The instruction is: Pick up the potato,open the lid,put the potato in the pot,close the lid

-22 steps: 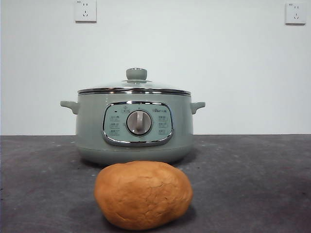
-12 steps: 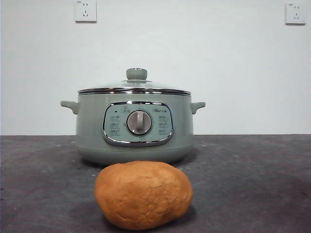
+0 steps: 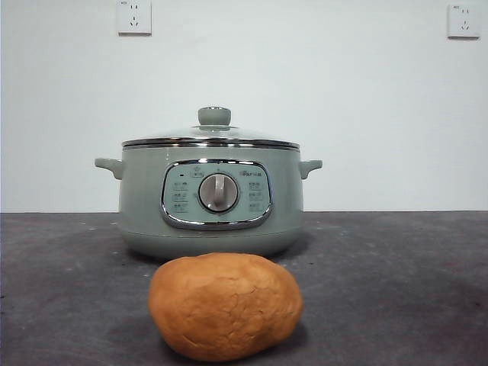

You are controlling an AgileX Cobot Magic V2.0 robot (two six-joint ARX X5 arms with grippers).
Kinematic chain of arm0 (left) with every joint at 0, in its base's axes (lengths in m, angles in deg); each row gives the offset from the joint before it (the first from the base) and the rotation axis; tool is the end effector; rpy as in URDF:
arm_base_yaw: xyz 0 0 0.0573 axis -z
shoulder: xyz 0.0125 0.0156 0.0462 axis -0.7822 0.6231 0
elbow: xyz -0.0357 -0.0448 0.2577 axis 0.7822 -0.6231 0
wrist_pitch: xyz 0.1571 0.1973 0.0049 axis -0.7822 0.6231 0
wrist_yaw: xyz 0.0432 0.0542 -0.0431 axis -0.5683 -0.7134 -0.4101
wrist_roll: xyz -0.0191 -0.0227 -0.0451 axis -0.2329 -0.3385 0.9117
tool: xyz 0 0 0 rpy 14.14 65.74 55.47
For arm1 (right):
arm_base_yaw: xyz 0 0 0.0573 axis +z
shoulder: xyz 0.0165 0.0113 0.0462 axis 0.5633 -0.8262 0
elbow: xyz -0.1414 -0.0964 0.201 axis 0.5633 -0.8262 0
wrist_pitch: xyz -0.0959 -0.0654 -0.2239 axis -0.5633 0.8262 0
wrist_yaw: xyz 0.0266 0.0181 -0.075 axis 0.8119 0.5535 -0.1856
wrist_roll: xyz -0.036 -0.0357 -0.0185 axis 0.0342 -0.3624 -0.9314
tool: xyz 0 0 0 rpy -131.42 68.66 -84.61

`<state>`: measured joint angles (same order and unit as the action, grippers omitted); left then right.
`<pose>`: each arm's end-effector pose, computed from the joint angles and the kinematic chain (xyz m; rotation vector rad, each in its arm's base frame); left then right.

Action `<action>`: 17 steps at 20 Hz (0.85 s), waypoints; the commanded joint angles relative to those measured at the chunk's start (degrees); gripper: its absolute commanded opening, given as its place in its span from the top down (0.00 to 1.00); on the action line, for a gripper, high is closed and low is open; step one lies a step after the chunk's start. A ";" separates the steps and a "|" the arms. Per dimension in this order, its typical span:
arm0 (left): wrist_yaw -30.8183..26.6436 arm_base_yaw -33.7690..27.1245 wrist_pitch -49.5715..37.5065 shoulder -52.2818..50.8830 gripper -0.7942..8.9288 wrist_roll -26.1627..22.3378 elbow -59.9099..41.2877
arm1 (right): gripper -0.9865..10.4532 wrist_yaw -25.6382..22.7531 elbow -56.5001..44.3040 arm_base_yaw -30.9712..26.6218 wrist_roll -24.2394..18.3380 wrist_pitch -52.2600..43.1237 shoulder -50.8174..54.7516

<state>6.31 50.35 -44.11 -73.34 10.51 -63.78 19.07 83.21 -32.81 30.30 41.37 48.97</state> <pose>0.0991 -0.0005 0.1489 -0.0111 0.2114 -0.0617 0.0951 0.0027 0.1541 0.3385 0.1766 0.0045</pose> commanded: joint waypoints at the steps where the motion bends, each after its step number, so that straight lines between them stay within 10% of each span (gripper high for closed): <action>1: -0.17 0.02 -1.42 0.02 0.92 -0.02 -0.50 | 0.92 0.48 1.73 0.00 5.22 0.04 0.09; 10: 0.48 0.04 -0.26 0.02 0.92 4.39 4.00 | 0.92 11.32 11.78 0.00 2.67 1.60 -3.21; 17: 4.37 0.02 5.31 0.90 0.92 8.59 12.02 | 0.92 24.61 21.46 0.00 -8.48 8.44 -13.11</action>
<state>9.92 50.35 -39.06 -72.64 17.66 -52.59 42.53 103.65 -32.81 26.89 48.83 37.03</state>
